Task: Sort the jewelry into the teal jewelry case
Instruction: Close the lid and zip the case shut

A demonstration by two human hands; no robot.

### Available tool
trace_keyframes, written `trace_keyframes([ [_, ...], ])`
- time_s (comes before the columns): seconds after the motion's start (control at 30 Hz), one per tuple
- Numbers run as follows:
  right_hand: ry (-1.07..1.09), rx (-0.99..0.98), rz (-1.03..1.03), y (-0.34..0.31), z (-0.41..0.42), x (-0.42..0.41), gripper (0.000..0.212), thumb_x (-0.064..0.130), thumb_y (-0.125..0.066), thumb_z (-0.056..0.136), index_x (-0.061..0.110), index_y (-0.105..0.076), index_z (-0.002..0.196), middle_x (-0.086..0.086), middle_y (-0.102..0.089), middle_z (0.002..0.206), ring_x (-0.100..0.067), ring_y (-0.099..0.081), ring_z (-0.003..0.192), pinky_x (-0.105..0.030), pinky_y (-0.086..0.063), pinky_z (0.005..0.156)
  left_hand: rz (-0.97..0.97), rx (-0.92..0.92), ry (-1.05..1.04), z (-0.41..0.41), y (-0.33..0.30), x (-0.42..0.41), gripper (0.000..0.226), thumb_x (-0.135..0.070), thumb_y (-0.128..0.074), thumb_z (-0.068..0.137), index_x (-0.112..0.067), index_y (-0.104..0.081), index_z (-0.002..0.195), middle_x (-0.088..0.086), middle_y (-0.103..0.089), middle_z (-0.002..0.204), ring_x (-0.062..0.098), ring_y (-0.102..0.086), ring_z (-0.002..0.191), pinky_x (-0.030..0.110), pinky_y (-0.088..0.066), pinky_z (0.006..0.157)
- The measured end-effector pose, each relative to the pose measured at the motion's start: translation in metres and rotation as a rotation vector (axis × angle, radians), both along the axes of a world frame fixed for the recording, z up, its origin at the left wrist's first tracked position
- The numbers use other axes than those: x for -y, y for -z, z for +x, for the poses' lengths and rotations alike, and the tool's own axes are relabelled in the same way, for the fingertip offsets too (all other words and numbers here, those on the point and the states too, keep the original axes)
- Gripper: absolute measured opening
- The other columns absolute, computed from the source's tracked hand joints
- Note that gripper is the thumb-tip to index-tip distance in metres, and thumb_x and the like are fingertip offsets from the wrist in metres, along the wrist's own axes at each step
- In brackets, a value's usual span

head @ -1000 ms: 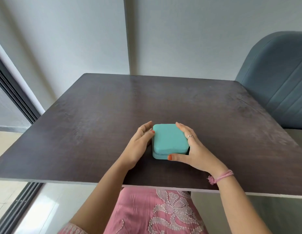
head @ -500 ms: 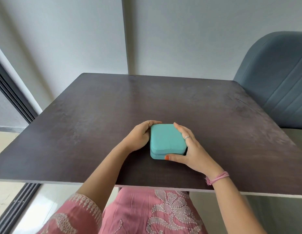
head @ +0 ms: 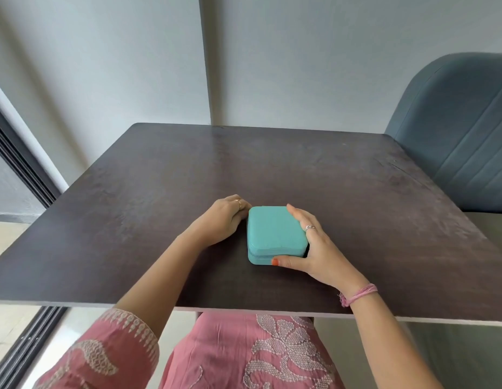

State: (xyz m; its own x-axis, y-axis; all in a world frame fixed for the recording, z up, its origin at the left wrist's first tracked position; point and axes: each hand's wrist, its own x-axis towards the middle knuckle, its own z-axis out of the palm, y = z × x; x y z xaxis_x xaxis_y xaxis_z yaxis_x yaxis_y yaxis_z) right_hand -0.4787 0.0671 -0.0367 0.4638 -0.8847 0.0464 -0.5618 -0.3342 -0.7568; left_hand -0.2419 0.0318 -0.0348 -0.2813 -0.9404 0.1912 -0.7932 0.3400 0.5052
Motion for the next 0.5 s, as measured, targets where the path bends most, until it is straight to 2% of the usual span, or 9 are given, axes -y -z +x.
trace_keyframes([
  [0.1, 0.002, 0.003, 0.002, 0.001, 0.000, 0.000, 0.108, 0.059, -0.069, 0.063, 0.034, -0.012, 0.151, 0.020, -0.015, 0.149, 0.000, -0.022, 0.134, -0.021, -0.023, 0.110, -0.055, -0.051, -0.013, 0.007, 0.004, -0.010, 0.022, -0.006, -0.050, 0.096, -0.006, -0.067, 0.111, 0.001, -0.060, 0.101, 0.011, -0.057, 0.087, 0.015, -0.041, 0.086],
  [0.17, 0.002, -0.006, -0.002, 0.002, 0.000, 0.000, 0.107, 0.058, -0.069, 0.064, 0.034, -0.011, 0.150, 0.021, -0.014, 0.149, 0.001, -0.022, 0.132, -0.020, -0.023, 0.109, -0.069, -0.067, -0.001, 0.012, 0.006, -0.018, 0.020, -0.007, -0.052, 0.094, -0.008, -0.069, 0.106, -0.001, -0.061, 0.097, 0.010, -0.058, 0.084, 0.012, -0.042, 0.083],
  [0.23, 0.000, -0.014, -0.006, 0.003, 0.000, 0.000, 0.106, 0.058, -0.070, 0.065, 0.035, -0.010, 0.150, 0.023, -0.014, 0.148, 0.004, -0.021, 0.131, -0.020, -0.023, 0.109, -0.055, -0.090, 0.040, 0.018, 0.006, -0.028, 0.018, -0.008, -0.055, 0.093, -0.013, -0.071, 0.100, -0.004, -0.062, 0.094, 0.004, -0.058, 0.083, 0.009, -0.041, 0.081],
  [0.37, 0.001, -0.021, -0.006, 0.004, 0.001, 0.000, 0.107, 0.059, -0.068, 0.065, 0.033, -0.009, 0.151, 0.021, -0.013, 0.148, 0.004, -0.020, 0.130, -0.017, -0.021, 0.107, -0.024, -0.099, 0.140, 0.022, 0.001, -0.052, 0.017, -0.020, -0.057, 0.089, -0.018, -0.073, 0.096, -0.013, -0.064, 0.092, 0.002, -0.060, 0.087, 0.016, -0.047, 0.083],
  [0.5, -0.006, -0.030, -0.005, 0.005, 0.001, 0.000, 0.105, 0.052, -0.072, 0.071, 0.033, -0.007, 0.151, 0.022, -0.010, 0.148, 0.005, -0.018, 0.130, -0.017, -0.020, 0.108, -0.023, -0.140, 0.172, 0.015, -0.002, -0.072, 0.016, -0.014, -0.061, 0.083, -0.018, -0.075, 0.090, -0.015, -0.064, 0.085, 0.000, -0.062, 0.074, 0.013, -0.047, 0.069],
])
